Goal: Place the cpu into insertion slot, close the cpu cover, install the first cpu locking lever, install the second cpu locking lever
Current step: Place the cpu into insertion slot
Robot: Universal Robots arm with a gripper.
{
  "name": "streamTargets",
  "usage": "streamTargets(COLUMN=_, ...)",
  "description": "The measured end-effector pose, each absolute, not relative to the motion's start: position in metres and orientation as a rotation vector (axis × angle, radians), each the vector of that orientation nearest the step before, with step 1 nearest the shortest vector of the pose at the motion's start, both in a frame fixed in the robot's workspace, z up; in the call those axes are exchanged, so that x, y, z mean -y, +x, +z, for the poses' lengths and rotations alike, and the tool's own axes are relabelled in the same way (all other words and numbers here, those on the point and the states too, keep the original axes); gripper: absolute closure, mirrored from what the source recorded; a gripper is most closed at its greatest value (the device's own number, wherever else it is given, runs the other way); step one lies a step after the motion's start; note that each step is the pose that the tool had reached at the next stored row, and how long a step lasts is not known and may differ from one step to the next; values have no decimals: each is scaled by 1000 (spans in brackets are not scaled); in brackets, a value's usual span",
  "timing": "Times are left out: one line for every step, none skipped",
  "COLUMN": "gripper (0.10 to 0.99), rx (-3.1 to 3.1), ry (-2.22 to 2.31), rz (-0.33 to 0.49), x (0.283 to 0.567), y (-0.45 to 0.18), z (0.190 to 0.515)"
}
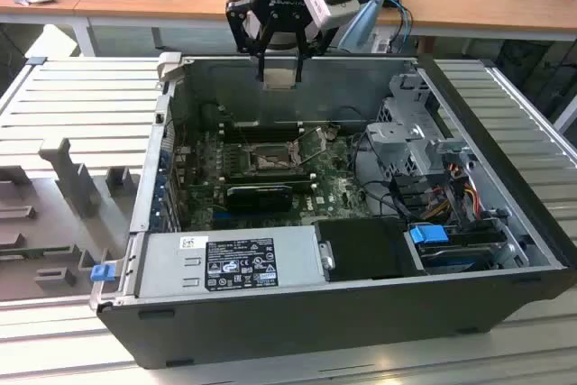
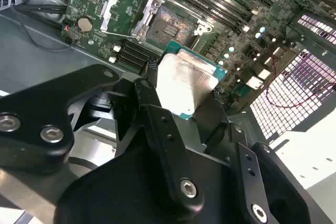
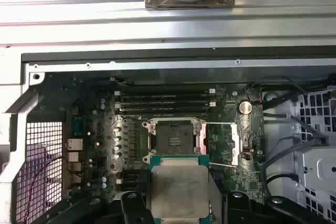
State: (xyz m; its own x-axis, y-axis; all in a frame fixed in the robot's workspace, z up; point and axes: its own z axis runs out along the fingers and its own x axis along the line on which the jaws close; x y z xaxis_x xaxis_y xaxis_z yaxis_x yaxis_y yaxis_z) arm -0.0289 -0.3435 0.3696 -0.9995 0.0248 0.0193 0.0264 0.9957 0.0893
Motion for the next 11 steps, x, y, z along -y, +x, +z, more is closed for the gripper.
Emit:
streamTargets(gripper=557, rx=3120, ry=-40, rz=-140, x=343, y=-29, z=370)
streamTargets(gripper=557, rx=3120, ry=-40, rz=-140, x=343, y=-29, z=370)
streamTargets(gripper=557, rx=3120, ry=-40, rz=-140, x=343, y=-29, z=370)
streamTargets(gripper=557, rx=3120, ry=-40, rz=-140, x=343, y=-29, z=370)
streamTargets(gripper=557, rx=3120, ry=-43, rz=-140, x=343, y=-29, z=370)
streamTargets(gripper=557, rx=3120, ry=-44, rz=-140, x=343, y=-29, z=370)
streamTargets(gripper=557, rx=3120, ry=-45, rz=-140, x=343, y=-29, z=370)
streamTargets(gripper=557, rx=3120, ry=-46, rz=-140, x=343, y=-29, z=370)
streamTargets(gripper=557, rx=3120, ry=-47, rz=-140, x=343, y=-29, z=370)
streamTargets(gripper=557, rx=3120, ry=-49, rz=-140, x=343, y=-29, z=370)
streamTargets(gripper=557, rx=3120, ry=-50, rz=-140, x=343, y=-29, z=370)
